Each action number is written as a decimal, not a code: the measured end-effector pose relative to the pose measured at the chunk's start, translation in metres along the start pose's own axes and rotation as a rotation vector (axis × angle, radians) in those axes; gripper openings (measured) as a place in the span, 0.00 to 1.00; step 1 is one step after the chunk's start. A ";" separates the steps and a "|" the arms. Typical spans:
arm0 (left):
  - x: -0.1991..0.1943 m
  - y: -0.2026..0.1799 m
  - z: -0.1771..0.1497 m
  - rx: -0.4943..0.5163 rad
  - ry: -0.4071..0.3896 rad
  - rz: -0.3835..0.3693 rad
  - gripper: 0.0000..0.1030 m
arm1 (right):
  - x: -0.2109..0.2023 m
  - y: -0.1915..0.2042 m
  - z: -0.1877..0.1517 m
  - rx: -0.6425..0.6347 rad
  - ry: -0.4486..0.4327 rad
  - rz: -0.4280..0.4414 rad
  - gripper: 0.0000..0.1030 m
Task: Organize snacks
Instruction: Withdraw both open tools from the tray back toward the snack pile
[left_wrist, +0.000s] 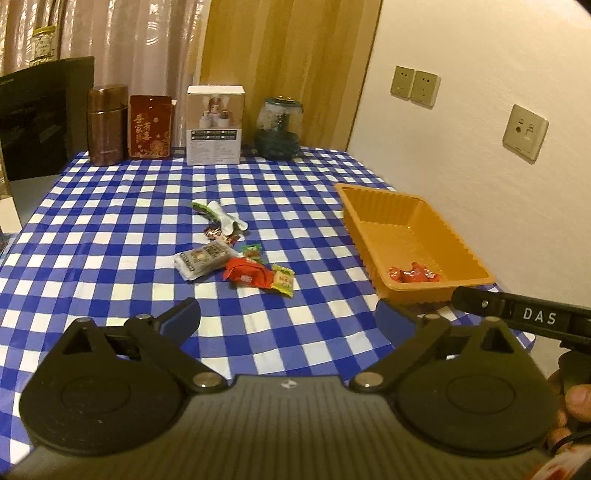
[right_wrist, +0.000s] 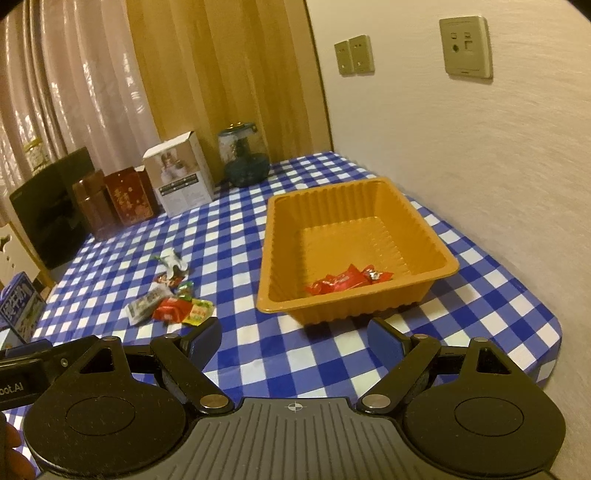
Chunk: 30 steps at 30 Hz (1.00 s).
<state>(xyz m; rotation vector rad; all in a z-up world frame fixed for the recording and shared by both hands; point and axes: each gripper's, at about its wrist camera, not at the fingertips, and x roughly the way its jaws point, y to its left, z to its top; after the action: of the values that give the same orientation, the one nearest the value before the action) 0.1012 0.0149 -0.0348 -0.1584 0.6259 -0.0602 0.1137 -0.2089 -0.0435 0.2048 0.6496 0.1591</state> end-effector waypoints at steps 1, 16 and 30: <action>0.000 0.002 -0.001 -0.005 0.000 0.003 0.98 | 0.000 0.001 0.000 -0.003 0.002 0.001 0.83; -0.004 0.030 -0.006 -0.015 -0.049 0.094 1.00 | 0.008 0.013 -0.009 -0.034 0.027 0.045 0.83; 0.012 0.059 0.000 0.048 0.035 0.108 1.00 | 0.026 0.040 -0.020 -0.086 0.054 0.102 0.83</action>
<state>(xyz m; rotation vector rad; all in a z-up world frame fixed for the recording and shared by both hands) 0.1117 0.0717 -0.0512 -0.0772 0.6667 0.0260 0.1186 -0.1617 -0.0644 0.1512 0.6849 0.2912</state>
